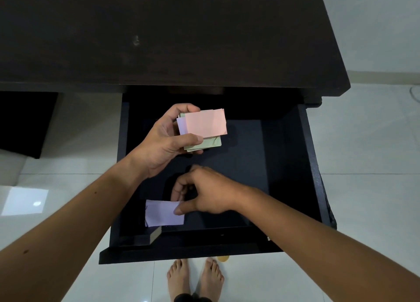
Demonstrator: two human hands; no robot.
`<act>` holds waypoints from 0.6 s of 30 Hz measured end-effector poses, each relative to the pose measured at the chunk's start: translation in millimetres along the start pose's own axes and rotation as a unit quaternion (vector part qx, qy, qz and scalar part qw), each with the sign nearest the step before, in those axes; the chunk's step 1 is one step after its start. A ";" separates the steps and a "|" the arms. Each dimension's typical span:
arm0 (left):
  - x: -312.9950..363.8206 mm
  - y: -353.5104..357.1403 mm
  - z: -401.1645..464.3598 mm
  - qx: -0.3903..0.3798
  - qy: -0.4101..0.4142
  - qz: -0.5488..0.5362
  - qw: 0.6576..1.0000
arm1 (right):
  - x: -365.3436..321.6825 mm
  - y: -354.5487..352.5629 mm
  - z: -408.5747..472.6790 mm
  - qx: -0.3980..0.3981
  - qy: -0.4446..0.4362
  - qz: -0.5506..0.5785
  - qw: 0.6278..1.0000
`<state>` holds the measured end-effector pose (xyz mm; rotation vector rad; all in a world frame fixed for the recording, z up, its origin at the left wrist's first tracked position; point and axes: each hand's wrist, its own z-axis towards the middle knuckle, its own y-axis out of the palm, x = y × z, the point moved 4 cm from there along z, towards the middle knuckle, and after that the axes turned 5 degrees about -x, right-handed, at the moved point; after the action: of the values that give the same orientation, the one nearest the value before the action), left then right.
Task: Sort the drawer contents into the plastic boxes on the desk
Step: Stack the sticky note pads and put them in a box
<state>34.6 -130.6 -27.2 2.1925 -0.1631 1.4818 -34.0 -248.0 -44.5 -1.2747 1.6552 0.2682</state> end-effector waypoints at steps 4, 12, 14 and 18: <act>-1.3 -0.4 0.1 -0.004 -0.010 -0.006 1.000 | 10.5 -18.5 -25.5 -0.002 0.036 0.054 0.998; -3.3 6.5 1.1 -0.028 -0.019 -0.005 0.999 | 32.3 -82.1 -95.3 0.177 -0.004 0.236 0.955; -3.6 6.7 0.5 -0.042 -0.022 -0.007 0.999 | 32.0 -95.9 -98.8 0.245 -0.041 0.279 0.928; -4.7 8.2 -0.4 -0.064 -0.031 -0.009 0.997 | 31.7 -111.4 -90.2 0.309 -0.053 0.276 0.909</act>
<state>29.4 -138.3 -28.7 2.1325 -0.2513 1.3573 9.1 -374.9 15.4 -0.3008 1.7810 0.1248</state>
